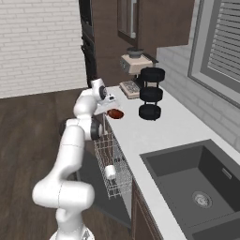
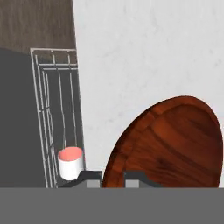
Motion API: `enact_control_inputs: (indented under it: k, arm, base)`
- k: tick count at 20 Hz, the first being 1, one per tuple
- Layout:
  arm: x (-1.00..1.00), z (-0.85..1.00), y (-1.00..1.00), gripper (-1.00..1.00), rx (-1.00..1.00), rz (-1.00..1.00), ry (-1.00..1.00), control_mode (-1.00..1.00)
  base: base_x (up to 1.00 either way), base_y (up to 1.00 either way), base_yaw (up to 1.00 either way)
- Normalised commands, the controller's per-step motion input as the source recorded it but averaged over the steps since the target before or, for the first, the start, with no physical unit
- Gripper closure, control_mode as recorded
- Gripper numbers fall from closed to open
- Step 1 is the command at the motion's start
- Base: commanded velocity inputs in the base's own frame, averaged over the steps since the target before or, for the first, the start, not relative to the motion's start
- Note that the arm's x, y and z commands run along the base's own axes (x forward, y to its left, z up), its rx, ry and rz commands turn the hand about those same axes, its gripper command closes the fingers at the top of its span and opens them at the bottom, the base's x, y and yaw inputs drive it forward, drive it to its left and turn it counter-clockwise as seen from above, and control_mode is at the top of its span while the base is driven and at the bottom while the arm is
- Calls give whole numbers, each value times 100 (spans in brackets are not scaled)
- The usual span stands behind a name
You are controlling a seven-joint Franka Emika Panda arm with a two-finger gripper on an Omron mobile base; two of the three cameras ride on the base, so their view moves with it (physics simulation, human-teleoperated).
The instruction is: Pick up the cup and bowl from the counter, place them in the dishwasher, and close the dishwasher door.
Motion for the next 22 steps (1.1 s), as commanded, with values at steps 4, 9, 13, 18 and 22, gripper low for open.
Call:
enact_control_inputs:
  k: [4,9,13,18,22]
  arm:
    - [-90,34,81,100,-13,-10,-5,-100]
    - [-100,9,23,100,-2,-18,-12,-100]
    - [-100,1,11,100,0,-17,-16,-100]
    - [-100,-1,1,100,0,-18,-14,-100]
    - [-100,-35,0,100,0,-27,-9,-100]
  base:
    - [0,0,0]
    - [0,0,0]
    - [0,0,0]
    - [0,0,0]
    - [0,0,0]
